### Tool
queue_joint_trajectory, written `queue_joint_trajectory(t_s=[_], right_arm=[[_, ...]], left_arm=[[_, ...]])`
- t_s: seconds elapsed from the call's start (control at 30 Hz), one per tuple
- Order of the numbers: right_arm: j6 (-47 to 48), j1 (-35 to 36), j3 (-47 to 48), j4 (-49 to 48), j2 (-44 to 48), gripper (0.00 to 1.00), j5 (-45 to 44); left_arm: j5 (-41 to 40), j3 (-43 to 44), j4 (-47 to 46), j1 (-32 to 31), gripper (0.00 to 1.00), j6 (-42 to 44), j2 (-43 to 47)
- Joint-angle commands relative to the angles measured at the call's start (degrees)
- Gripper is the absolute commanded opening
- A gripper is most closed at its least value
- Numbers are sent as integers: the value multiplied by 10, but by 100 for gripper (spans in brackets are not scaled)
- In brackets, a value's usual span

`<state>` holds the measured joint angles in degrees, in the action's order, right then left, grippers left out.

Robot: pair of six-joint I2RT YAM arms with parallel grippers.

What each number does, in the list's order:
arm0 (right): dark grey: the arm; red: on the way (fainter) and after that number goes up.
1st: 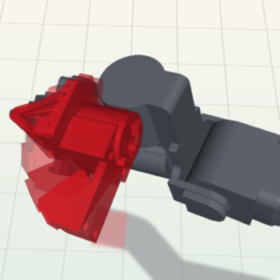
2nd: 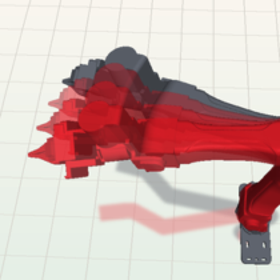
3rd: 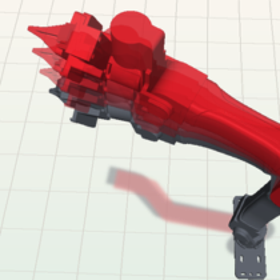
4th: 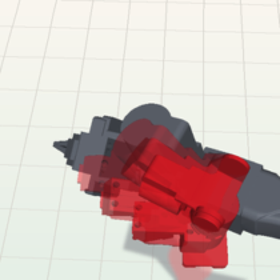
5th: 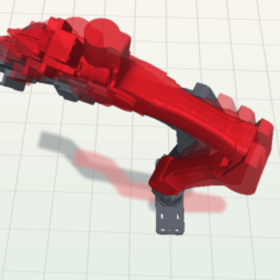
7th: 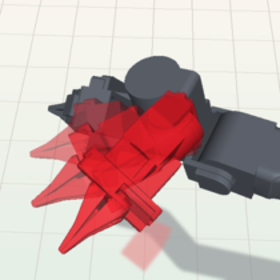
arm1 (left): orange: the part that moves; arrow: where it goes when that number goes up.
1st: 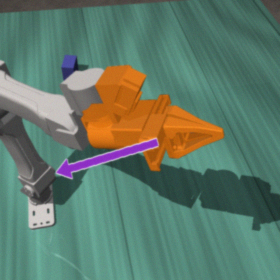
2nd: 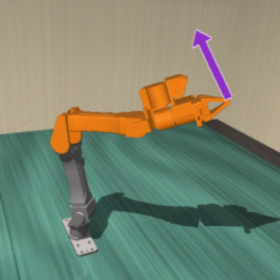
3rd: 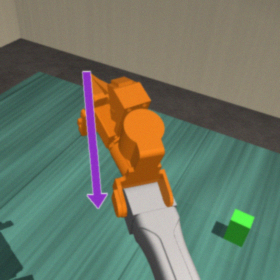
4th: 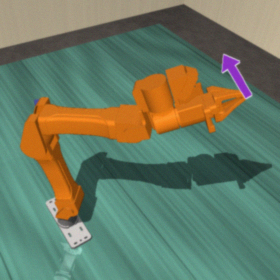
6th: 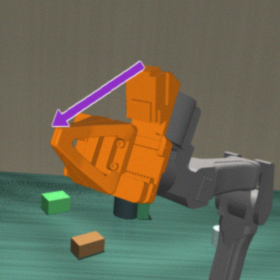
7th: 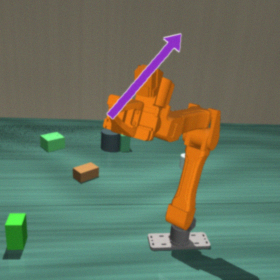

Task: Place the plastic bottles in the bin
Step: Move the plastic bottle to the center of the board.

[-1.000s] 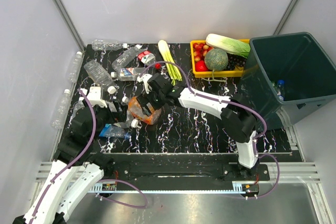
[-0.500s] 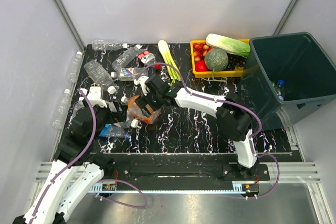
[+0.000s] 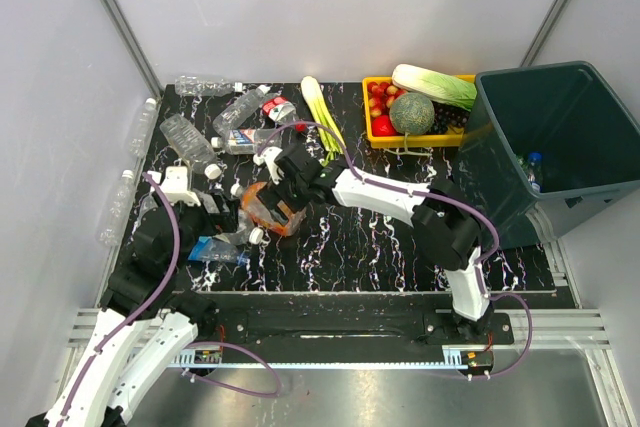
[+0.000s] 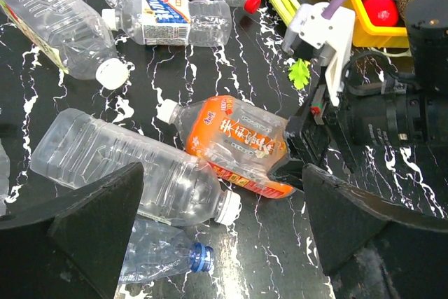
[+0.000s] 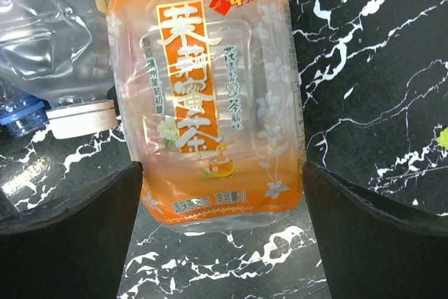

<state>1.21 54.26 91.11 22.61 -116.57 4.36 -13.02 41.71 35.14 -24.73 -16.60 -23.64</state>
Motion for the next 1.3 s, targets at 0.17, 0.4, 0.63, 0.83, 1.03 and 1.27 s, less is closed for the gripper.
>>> queue_joint_trajectory(t_s=[0.17,0.4,0.63,0.83,1.03,1.27], right_arm=[[-36,1,-141,85,110,93,-56],[-118,1,-267,121,219,89,-98],[-181,1,-309,121,278,99,-99],[-189,1,-275,123,265,100,-139],[-199,1,-220,140,249,100,-178],[-236,1,-189,148,240,99,-193]], left_arm=[[-19,8,-12,-1,99,-5,6],[-22,7,-12,-1,99,-7,8],[-20,6,-11,-1,99,-8,1],[-25,6,-10,-1,99,-11,2],[-25,6,-10,-1,99,-11,1],[-23,5,-10,-1,99,-12,4]])
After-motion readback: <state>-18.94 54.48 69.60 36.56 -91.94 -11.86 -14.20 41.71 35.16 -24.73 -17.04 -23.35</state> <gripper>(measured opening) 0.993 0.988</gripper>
